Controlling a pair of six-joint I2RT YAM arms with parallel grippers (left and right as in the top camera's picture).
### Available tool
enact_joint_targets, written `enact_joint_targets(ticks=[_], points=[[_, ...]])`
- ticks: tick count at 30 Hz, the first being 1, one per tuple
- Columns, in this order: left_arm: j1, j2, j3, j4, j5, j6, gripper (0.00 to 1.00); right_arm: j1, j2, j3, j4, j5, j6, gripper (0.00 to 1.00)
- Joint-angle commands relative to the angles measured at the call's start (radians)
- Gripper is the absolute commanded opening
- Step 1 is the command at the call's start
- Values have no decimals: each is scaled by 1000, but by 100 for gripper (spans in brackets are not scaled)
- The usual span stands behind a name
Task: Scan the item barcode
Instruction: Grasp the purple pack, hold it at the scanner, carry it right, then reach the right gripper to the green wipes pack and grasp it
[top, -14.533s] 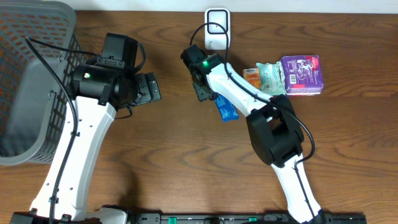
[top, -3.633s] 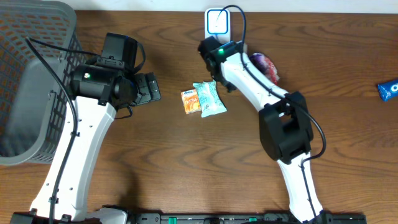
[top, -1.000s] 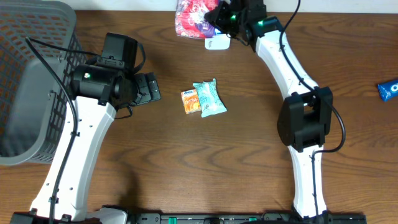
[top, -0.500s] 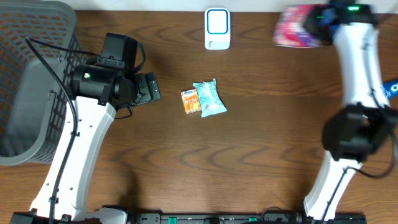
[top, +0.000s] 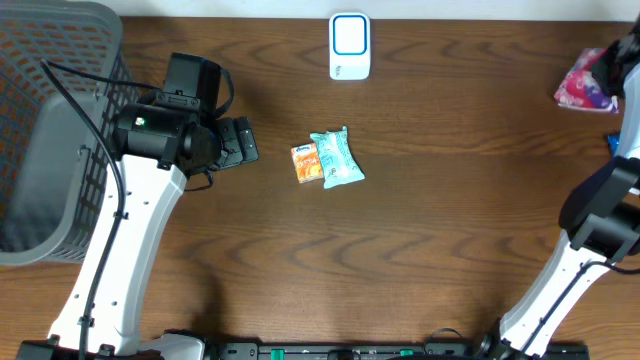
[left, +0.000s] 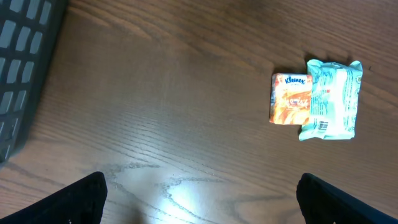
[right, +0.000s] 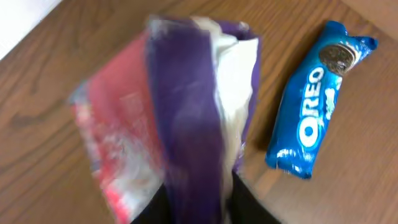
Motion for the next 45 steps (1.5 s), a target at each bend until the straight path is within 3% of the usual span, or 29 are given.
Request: enact_joint_targets(ticks=[1,4,9,14,18,21,25,32,34,39,45], points=[[4,-2,8,-4,-20,6,98,-23,26,5,9,2,-6,63],[4,-2,8,-4,-21,6,98,-32,14,7,-1,17,-16,70],[4,-2,8,-4,-20,6,98,-31,-66,8,-60,-43,-32,71],[4,-2,8,-4,-20,6,98,-25,-145,8,-108,-425,-113,71],[4,-2,8,-4,-20,6,98,7,-158,6,-263,-787,-170,68],[4,-2,8,-4,-20,6,98,68,-146,-28,-369,-885,-275,67],[4,-2,8,-4,-20,6,98,221,-144,-180,-419,-885,-394,75],[4,-2,8,-4,-20,6,98,489,-144,-432,-249,-904,-379,77],[4,-2,8,-4,-20,6,98,557,-144,-496,-158,-903,-302,82],[4,-2,8,-4,-20,6,98,659,-144,-628,87,-903,-147,66],[4,-2,8,-4,-20,6,98,705,-143,-708,225,-895,-81,54]])
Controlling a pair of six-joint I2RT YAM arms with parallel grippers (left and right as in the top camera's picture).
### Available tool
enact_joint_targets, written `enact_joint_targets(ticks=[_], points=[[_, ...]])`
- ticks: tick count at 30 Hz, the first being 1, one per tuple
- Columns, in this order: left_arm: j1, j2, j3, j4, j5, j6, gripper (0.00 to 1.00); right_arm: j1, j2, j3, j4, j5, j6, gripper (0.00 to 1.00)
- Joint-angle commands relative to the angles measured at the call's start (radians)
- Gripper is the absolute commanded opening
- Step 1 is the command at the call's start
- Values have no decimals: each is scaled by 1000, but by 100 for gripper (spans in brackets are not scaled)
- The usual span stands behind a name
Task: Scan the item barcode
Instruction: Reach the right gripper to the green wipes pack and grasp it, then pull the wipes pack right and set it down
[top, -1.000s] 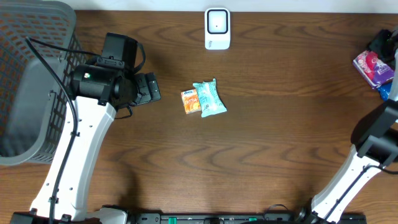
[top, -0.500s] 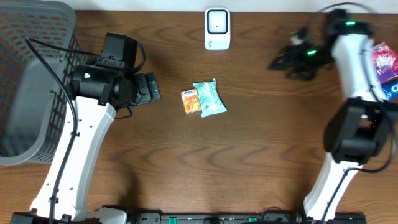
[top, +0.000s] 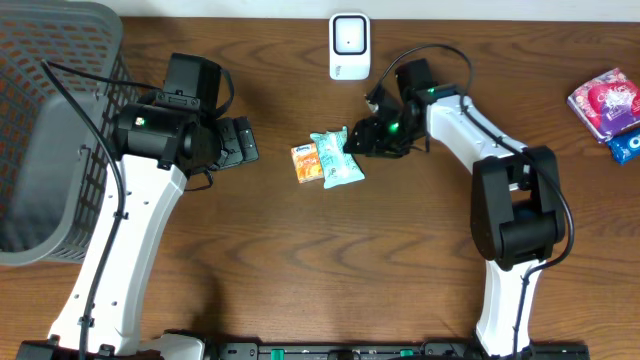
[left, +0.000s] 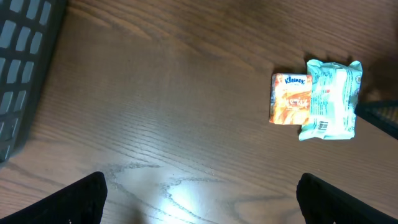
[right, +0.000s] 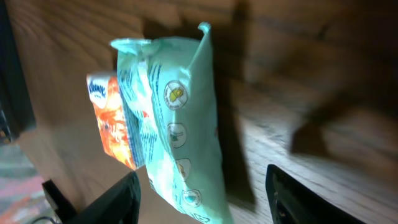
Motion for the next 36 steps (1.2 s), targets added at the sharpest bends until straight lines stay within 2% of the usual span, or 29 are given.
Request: enact_joint_targets(ticks=[1,10,18,21,28,31,32,33,36], points=[[4,-2,8,-4,-20,6,98,10,1,-34,44,-5,71,50],[4,-2,8,-4,-21,6,98,14,2,-122,149,-2,119,40],[4,-2,8,-4,-20,6,98,31,2,-173,205,-2,147,40],[4,-2,8,-4,-20,6,98,47,2,-173,239,-3,197,33],[4,-2,8,-4,-20,6,98,61,2,-173,266,3,200,35],[4,-2,8,-4,-20,6,98,71,8,-174,262,61,216,24],[4,-2,8,-4,-20,6,98,74,12,-174,255,98,215,9],[4,-2,8,-4,-20,6,98,74,12,-174,253,102,214,1],[4,-2,8,-4,-20,6,98,73,10,-166,253,103,174,1]])
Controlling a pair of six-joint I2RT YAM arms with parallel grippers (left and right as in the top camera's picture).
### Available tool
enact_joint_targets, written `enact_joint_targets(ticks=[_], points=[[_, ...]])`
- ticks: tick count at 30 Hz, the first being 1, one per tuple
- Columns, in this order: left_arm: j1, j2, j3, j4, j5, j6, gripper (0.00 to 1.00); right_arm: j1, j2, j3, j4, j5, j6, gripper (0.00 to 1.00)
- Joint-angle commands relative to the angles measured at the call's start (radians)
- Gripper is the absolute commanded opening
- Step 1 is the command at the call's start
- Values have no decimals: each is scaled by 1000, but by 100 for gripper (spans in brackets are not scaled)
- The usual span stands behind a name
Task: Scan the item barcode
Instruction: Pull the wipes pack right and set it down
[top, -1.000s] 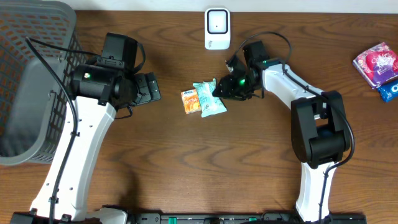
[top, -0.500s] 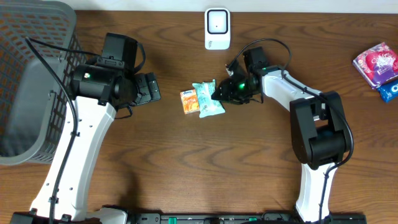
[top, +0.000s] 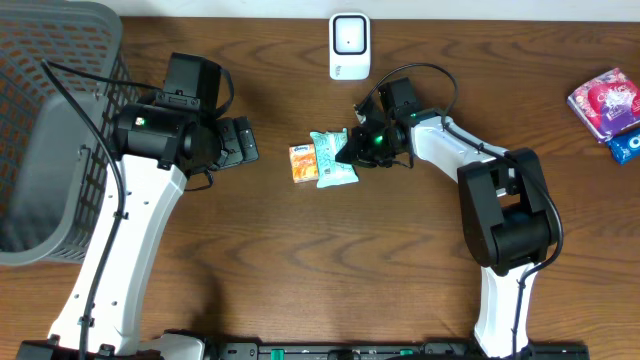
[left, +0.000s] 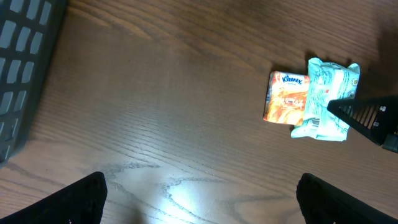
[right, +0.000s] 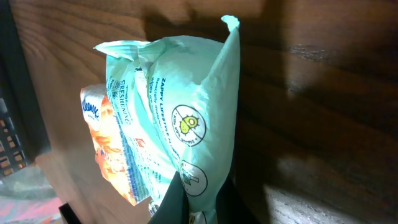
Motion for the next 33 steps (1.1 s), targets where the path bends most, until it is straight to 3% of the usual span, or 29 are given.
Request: enact_joint_targets(ticks=[1,5,10,15,19,21,30,33], points=[[4,-2,8,-4,-20,6,98,9,21,-5,-18,103,-48,1],[4,-2,8,-4,-20,6,98,0,-36,37,-90,205,-56,1],[4,-2,8,-4,-20,6,98,6,-156,116,-303,627,-101,1],[4,-2,8,-4,-20,6,98,5,-210,122,-374,937,-130,1],[4,-2,8,-4,-20,6,98,6,-183,121,-428,1318,-125,1],[4,-2,8,-4,-20,6,98,6,-157,120,-428,1416,-113,1],[4,-2,8,-4,-20,6,98,38,-72,120,-449,1387,-107,2],[4,-2,8,-4,-20,6,98,81,-72,120,-441,1270,-107,13]])
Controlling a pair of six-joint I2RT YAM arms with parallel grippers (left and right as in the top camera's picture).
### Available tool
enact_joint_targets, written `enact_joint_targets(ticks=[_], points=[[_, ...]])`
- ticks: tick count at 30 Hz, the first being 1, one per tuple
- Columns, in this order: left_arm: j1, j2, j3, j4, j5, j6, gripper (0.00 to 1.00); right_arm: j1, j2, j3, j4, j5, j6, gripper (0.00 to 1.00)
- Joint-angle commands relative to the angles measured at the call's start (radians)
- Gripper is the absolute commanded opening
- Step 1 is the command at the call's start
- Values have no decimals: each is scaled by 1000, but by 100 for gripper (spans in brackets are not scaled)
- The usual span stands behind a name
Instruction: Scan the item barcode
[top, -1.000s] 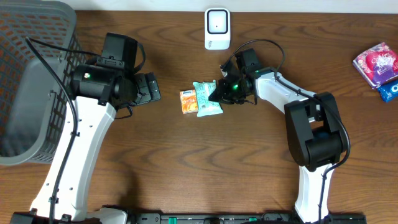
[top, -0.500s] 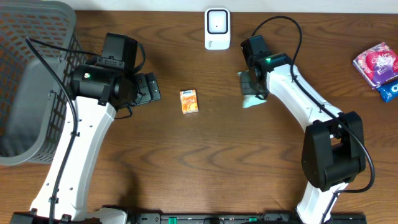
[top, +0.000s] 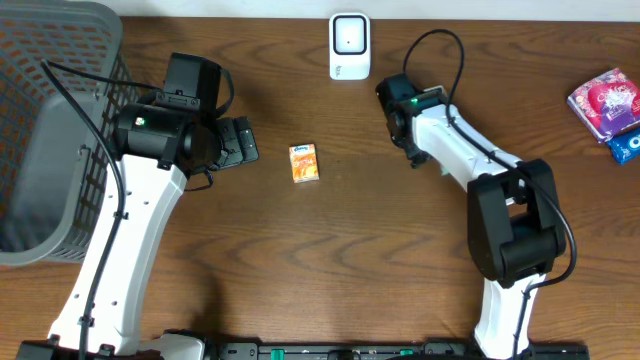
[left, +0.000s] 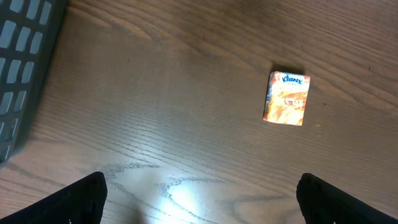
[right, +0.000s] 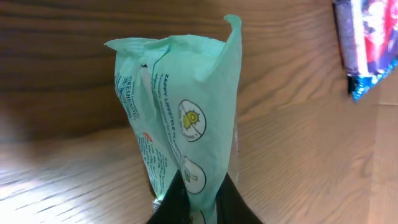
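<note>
My right gripper (right: 198, 202) is shut on the lower end of a teal packet (right: 186, 118), which it holds clear of the wooden table. In the overhead view that packet is hidden under the right wrist (top: 400, 108), which sits just right of and below the white scanner (top: 349, 45) at the table's far edge. An orange Kleenex pack (top: 304, 162) lies flat and alone mid-table, and the Kleenex pack (left: 286, 98) also shows in the left wrist view. My left gripper (top: 240, 140) hangs open to its left, with both fingers (left: 81, 199) wide apart and nothing between them.
A grey mesh basket (top: 50, 130) fills the left end of the table. A pink-purple packet (top: 605, 100) and a blue Oreo pack (top: 628, 148) lie at the right edge. The right arm's cable (top: 445, 45) loops near the scanner.
The teal packet lay against the Kleenex pack with my right gripper shut on it. Now the gripper holds it off the table, farther right and nearer the scanner. The Kleenex pack stays behind.
My right gripper was at the far right with the pink-purple packet between its fingers, beside the Oreo. Then it stood open by the teal packet mid-table, the pink-purple packet left behind. It then shut on the teal packet and now holds it lifted. The left arm stayed still.
</note>
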Motion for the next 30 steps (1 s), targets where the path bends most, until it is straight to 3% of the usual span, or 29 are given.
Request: enact_joint_targets(ticks=[1,7,12,13,14,16,20,26,30], points=[[4,-2,8,-4,-20,6,98,60,2,13,18,-120,9,16],[4,-2,8,-4,-20,6,98,96,7,13,40,-235,12,33],[4,-2,8,-4,-20,6,98,146,6,13,35,-191,11,36],[4,-2,8,-4,-20,6,98,150,6,13,32,-167,11,40],[4,-2,8,-4,-20,6,98,151,6,13,31,-148,11,50],[4,-2,8,-4,-20,6,98,150,6,14,32,-144,11,58],[4,-2,8,-4,-20,6,98,113,5,22,36,-222,11,57],[4,-2,8,-4,-20,6,98,-58,-2,120,-2,-607,-35,56],[4,-2,8,-4,-20,6,98,-220,1,137,12,-1067,-183,60]])
